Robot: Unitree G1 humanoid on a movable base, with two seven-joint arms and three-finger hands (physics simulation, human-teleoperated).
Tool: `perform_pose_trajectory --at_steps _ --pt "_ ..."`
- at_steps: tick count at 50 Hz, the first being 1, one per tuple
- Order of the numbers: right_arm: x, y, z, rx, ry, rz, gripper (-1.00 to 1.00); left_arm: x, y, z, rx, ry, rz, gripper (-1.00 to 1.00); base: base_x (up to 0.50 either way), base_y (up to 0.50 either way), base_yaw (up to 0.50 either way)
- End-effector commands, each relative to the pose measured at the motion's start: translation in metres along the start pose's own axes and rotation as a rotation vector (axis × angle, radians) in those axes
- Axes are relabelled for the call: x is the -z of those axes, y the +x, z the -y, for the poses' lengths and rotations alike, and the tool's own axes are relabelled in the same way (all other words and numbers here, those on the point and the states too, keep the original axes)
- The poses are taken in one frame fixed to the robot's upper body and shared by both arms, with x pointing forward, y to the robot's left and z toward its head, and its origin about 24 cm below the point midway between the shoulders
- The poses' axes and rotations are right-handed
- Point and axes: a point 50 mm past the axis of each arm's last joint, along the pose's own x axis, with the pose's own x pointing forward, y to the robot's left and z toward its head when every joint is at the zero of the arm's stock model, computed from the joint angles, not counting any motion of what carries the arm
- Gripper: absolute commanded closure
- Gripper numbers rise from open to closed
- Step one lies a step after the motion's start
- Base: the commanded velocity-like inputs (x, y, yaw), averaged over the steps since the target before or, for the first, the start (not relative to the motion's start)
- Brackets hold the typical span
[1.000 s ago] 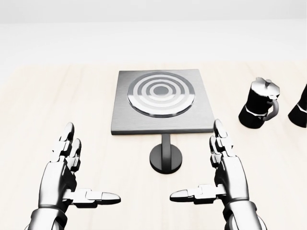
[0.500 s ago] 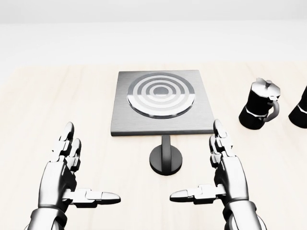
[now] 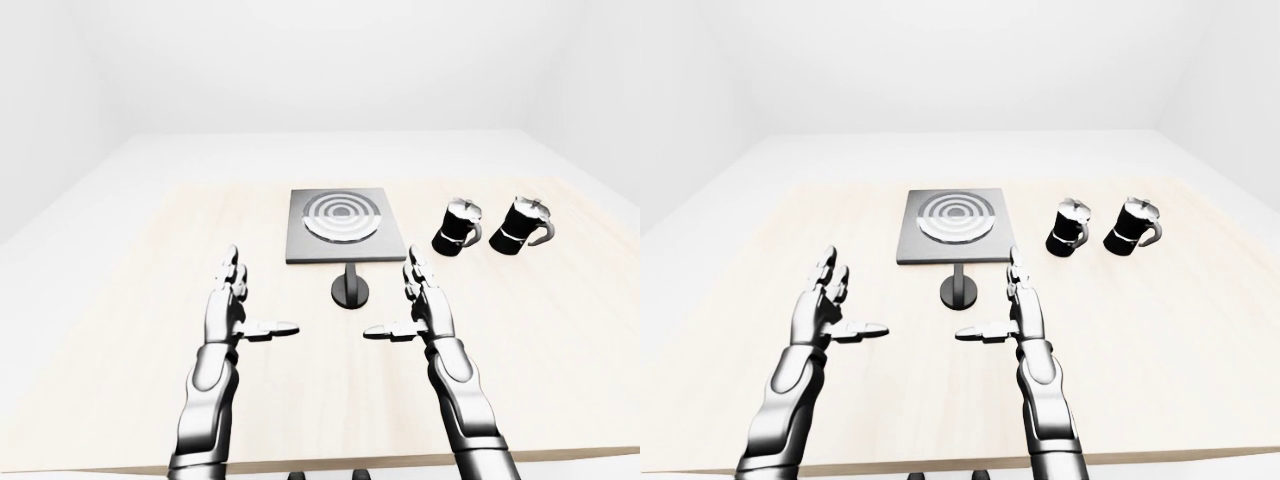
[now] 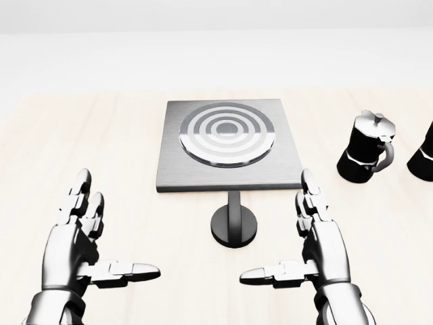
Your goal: Turn off the stove.
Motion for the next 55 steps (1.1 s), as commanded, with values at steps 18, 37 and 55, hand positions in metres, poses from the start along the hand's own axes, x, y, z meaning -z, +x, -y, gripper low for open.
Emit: perform_pose_trajectory --at_steps 18,37,55 --pt "-0.001 0.000 0.000 0.004 -0.012 0.005 -1.00 -0.043 -0.057 -0.086 -0.573 -0.123 0.237 -1.00 0.00 0.00 0.00" --pt "-0.002 0.000 -0.002 -0.001 -0.031 0.005 -1.00 -0.030 -0.117 -0.130 -0.827 -0.116 0.240 -1.00 0.00 0.00 0.00" --pt "0.001 0.001 -0.003 0.000 -0.056 -0.021 -1.00 -0.029 -0.127 -0.135 -0.838 -0.089 0.224 -1.00 0.00 0.00 0.00"
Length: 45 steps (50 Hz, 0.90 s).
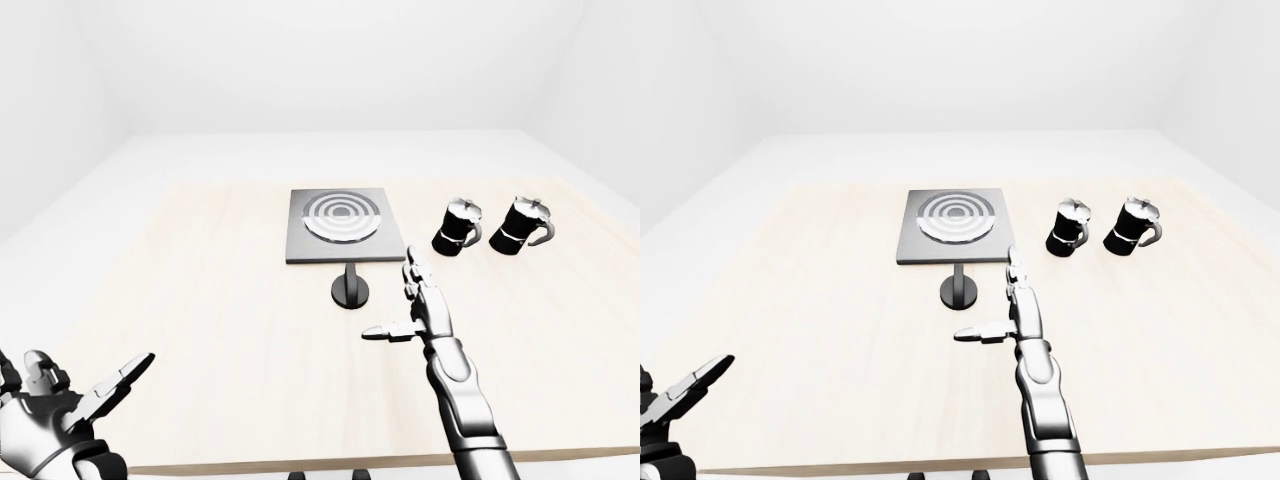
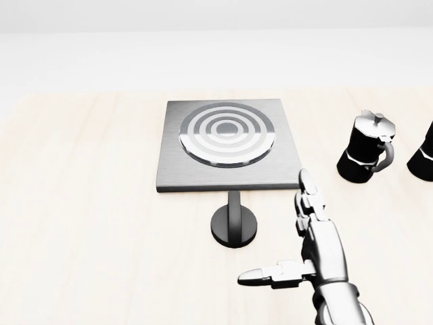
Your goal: Turn off the stove.
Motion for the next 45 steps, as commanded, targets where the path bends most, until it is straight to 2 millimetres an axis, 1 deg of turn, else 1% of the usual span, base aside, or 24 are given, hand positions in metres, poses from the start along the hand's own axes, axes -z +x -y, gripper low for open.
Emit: perform_pose_trajectory --at_steps 1,30,31,34,41,45 --pt "0.002 0.001 -0.001 0.001 -0.012 -0.019 -1.00 -0.001 -0.002 -0.008 -0.012 0.013 0.003 -1.00 0.00 0.00 0.00" --pt "0.002 0.001 -0.001 0.001 -0.012 -0.019 -1.00 -0.001 -0.002 -0.008 -0.012 0.013 0.003 -1.00 0.00 0.00 0.00" --pt "0.006 0.001 -0.001 0.003 -0.012 -0.024 -1.00 -0.001 -0.002 -0.008 -0.012 0.013 0.003 -1.00 0.00 0.00 0.00" --pt "0.008 0.000 -0.002 0.001 -0.013 -0.024 -1.00 0.000 -0.001 -0.007 -0.012 0.014 0.003 -1.00 0.00 0.00 0.00" --pt "0.018 0.000 -0.013 -0.043 -0.029 -0.048 -1.00 -0.001 -0.003 -0.008 -0.004 0.008 0.016 -1.00 0.00 0.00 0.00" --pt "0.018 0.001 -0.017 -0.051 -0.034 -0.048 -1.00 0.001 -0.002 -0.008 -0.006 0.007 0.011 -1.00 0.00 0.00 0.00"
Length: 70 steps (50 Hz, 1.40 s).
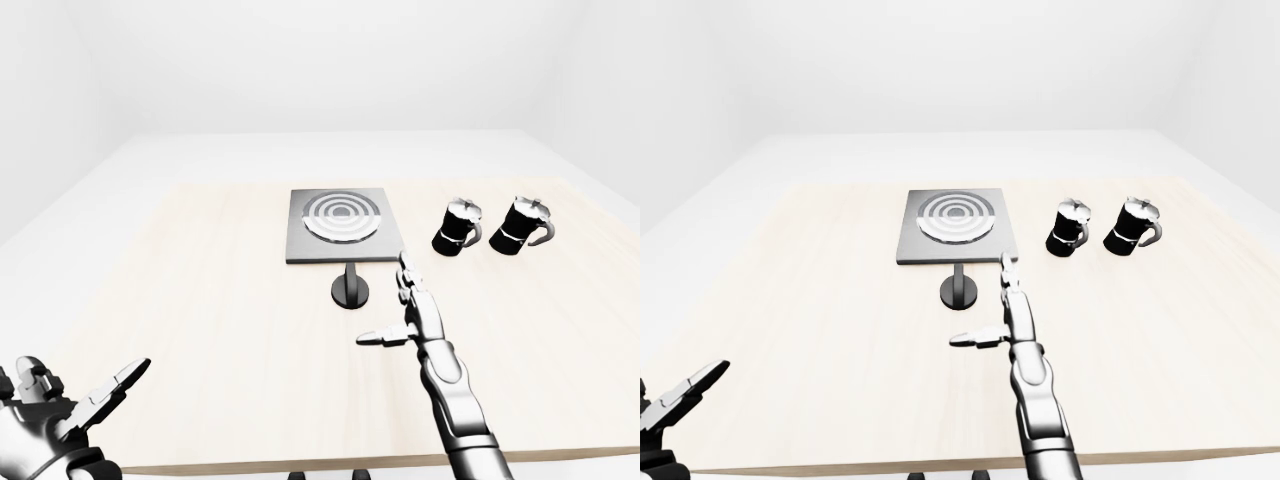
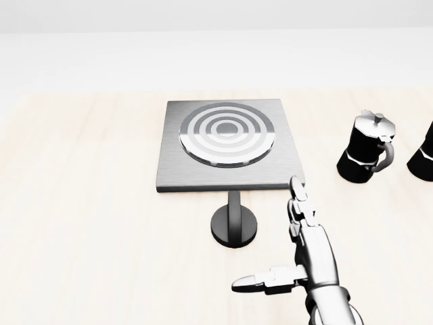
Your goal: Turn off the stove.
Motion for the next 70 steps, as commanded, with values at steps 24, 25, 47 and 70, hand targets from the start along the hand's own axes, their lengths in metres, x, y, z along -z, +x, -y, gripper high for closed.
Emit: perform_pose_trajectory --at_steps 24,25,47,70 --pt "0.030 0.004 -0.027 -0.105 -0.006 -0.105 -1.00 0.001 0.000 -0.001 0.002 -0.007 0.001 -1.00 0.00 0.00 0.00" --pt "0.028 0.004 -0.028 -0.107 -0.009 -0.096 -1.00 0.002 0.000 0.000 0.004 -0.007 -0.006 -1.00 0.00 0.00 0.00" --pt "0.049 0.011 -0.044 -0.172 -0.017 -0.206 -1.00 0.001 0.001 0.000 -0.003 -0.005 -0.013 -1.00 0.00 0.00 0.00" --pt "0.035 0.007 -0.073 -0.284 -0.039 -0.142 -1.00 0.002 0.001 0.000 0.001 -0.007 -0.007 -1.00 0.00 0.00 0.00"
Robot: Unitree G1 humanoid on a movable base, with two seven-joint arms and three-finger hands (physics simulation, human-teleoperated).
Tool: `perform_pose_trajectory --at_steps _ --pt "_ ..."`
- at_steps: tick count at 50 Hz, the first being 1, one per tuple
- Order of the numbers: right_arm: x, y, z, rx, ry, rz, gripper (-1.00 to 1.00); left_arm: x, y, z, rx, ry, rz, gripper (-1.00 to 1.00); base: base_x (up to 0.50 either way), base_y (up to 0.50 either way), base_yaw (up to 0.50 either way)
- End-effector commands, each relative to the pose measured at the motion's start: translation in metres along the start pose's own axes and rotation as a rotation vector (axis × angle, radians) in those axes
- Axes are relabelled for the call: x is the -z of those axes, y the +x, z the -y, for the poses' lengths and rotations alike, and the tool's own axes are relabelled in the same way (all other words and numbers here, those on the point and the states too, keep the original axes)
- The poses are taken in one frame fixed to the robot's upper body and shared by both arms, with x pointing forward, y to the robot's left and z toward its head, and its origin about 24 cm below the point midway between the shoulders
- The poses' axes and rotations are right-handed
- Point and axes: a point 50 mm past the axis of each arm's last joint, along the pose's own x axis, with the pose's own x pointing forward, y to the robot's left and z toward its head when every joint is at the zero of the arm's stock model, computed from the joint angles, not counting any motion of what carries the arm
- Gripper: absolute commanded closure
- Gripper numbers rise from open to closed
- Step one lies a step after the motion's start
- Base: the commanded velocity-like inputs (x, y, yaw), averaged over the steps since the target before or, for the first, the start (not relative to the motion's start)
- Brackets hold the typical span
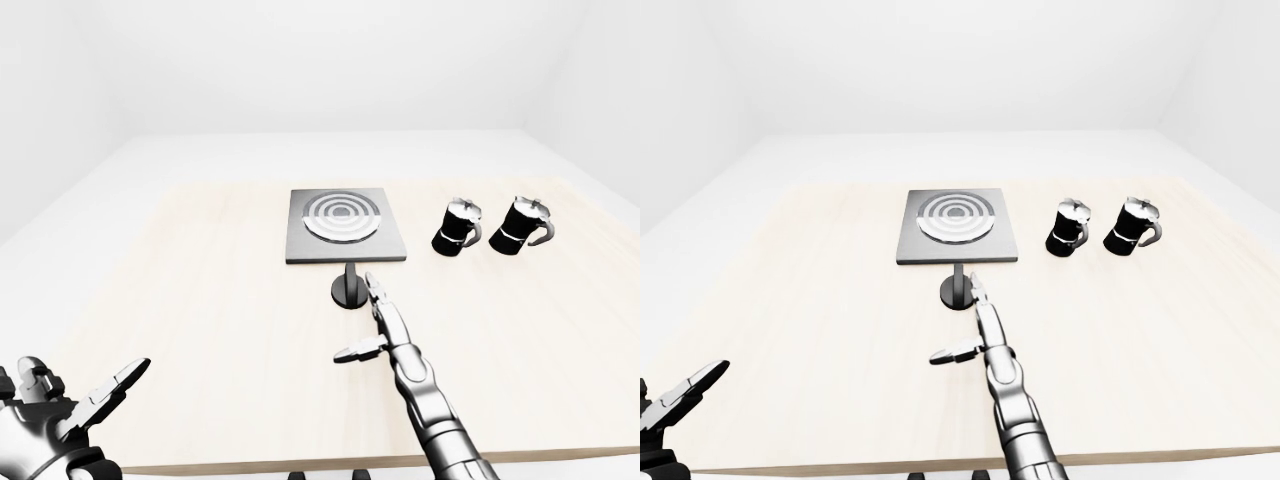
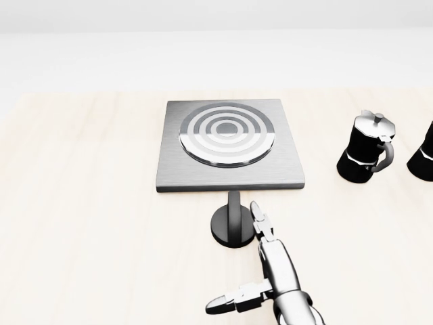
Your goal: Turn off the stove.
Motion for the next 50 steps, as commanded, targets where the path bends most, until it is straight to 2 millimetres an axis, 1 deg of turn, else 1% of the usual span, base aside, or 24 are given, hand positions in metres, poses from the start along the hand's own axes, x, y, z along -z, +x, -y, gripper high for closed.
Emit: perform_pose_trajectory --at_steps 1,5,8,15,20,26,30,34,37,40,42,50 --pt "-0.008 0.000 -0.035 -0.158 0.007 0.030 -1.00 0.000 0.000 0.000 0.002 -0.001 0.002 -1.00 0.00 0.00 0.00" --pt "-0.022 -0.005 -0.044 -0.189 -0.008 0.093 -1.00 -0.001 0.000 0.000 0.002 -0.002 0.002 -1.00 0.00 0.00 0.00" --pt "-0.030 -0.010 -0.051 -0.216 -0.021 0.100 -1.00 0.000 0.000 0.000 0.002 -0.002 0.002 -1.00 0.00 0.00 0.00" --pt "-0.036 -0.017 -0.069 -0.278 -0.038 0.085 -1.00 -0.003 0.000 0.000 0.001 -0.003 0.002 -1.00 0.00 0.00 0.00" --pt "-0.044 -0.022 -0.083 -0.332 -0.050 0.098 -1.00 0.000 0.000 0.000 0.001 -0.003 0.002 -1.00 0.00 0.00 0.00" --pt "-0.048 -0.019 -0.092 -0.371 -0.059 0.106 -1.00 -0.001 0.000 0.000 0.001 -0.003 0.002 -1.00 0.00 0.00 0.00" --pt "-0.051 -0.006 -0.087 -0.364 -0.058 0.103 -1.00 -0.001 -0.001 0.000 0.002 -0.003 0.002 -1.00 0.00 0.00 0.00" --pt "-0.069 0.006 -0.081 -0.356 -0.072 0.147 -1.00 -0.001 0.000 0.000 0.003 -0.004 0.002 -1.00 0.00 0.00 0.00" --pt "-0.089 0.007 -0.082 -0.367 -0.089 0.226 -1.00 -0.001 0.000 0.000 0.002 -0.005 0.001 -1.00 0.00 0.00 0.00" --pt "-0.113 0.000 -0.085 -0.385 -0.115 0.327 -1.00 -0.002 0.000 0.000 0.004 -0.004 0.000 -1.00 0.00 0.00 0.00" --pt "-0.120 -0.004 -0.087 -0.396 -0.119 0.361 -1.00 -0.002 0.000 0.000 0.004 -0.004 -0.001 -1.00 0.00 0.00 0.00" --pt "-0.136 -0.014 -0.091 -0.411 -0.142 0.440 -1.00 -0.002 -0.001 0.000 0.006 -0.004 0.001 -1.00 0.00 0.00 0.00"
